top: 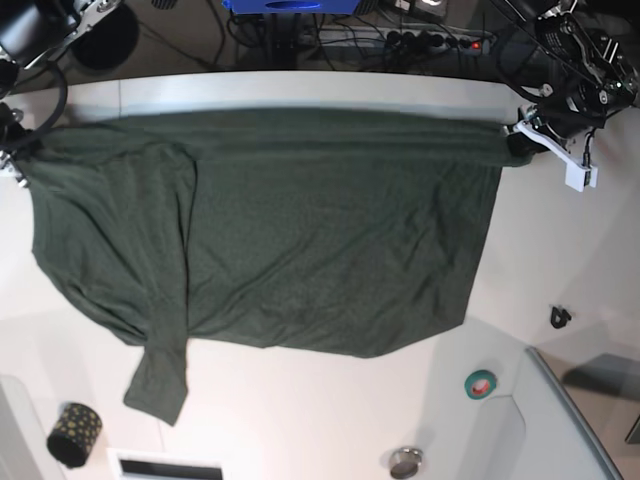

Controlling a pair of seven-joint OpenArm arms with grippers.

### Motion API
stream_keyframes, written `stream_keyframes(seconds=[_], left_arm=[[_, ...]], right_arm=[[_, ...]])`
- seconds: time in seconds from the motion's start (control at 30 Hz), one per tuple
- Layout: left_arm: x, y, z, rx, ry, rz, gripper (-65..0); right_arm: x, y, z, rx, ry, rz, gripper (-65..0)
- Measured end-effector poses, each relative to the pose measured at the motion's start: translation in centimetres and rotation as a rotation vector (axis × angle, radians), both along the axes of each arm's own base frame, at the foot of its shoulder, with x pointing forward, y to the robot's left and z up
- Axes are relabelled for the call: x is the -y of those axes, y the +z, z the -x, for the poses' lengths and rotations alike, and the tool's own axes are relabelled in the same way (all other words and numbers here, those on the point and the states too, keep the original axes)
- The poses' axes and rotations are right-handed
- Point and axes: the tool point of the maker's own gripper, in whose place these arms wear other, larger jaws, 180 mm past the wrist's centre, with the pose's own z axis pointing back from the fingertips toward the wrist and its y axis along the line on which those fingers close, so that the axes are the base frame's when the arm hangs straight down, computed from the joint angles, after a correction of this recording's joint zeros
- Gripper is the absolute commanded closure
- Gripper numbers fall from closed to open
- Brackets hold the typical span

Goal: Layout the t-shirt on the table in an organized manner, then fold the t-shirt properly
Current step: 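Pull the grasped shirt edge toward the arms with both grippers, then drag the held shirt edge back toward the table center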

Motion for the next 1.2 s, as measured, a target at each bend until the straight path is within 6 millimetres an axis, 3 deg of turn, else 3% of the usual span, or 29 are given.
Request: stream_keyframes(seconds=[0.07, 0.23, 0.4, 0.6, 0.8, 1.0, 1.1, 1.2], left_arm=[[0.1, 0.0, -0.1, 0.003, 0.000, 0.003, 0.0], [0.2, 0.2, -2.0, 0.034, 0.009, 0.024, 0.0], [1.1, -1.1, -2.9, 0.020, 0.018, 0.087, 0.0], [3.1, -1.2, -5.7, 0.038, -0.042, 0.124, 0.0], [3.5, -0.9, -6.9, 0.068, -0.039, 0.133, 0.0], [3.8, -0.9, -7.2, 0.071, -0.032, 0.138, 0.0], [3.5, -0.9, -7.2, 0.068, -0.033, 0.129, 0.0], [3.7, -0.9, -7.3, 0.073, -0.033, 0.132, 0.0]], right_arm=[[-0.1, 0.2, -1.0, 0.004, 0.002, 0.009, -0.8], [-2.4, -0.4, -3.4, 0.006, 0.053, -0.036, -0.8], [-2.1, -1.7, -4.3, 0.004, -0.036, -0.058, -0.8], [-2.0, -3.3, -5.5, -0.033, -0.013, -0.060, -1.7], [-1.6, -3.2, -5.4, -0.059, 0.033, -0.032, -20.9], [0.2, -1.8, -7.3, 0.018, 0.070, 0.093, -38.7], [1.0, -1.7, -7.4, 0.052, 0.074, 0.149, -39.6], [1.2, -0.8, -7.1, 0.116, 0.185, 0.220, -37.8]])
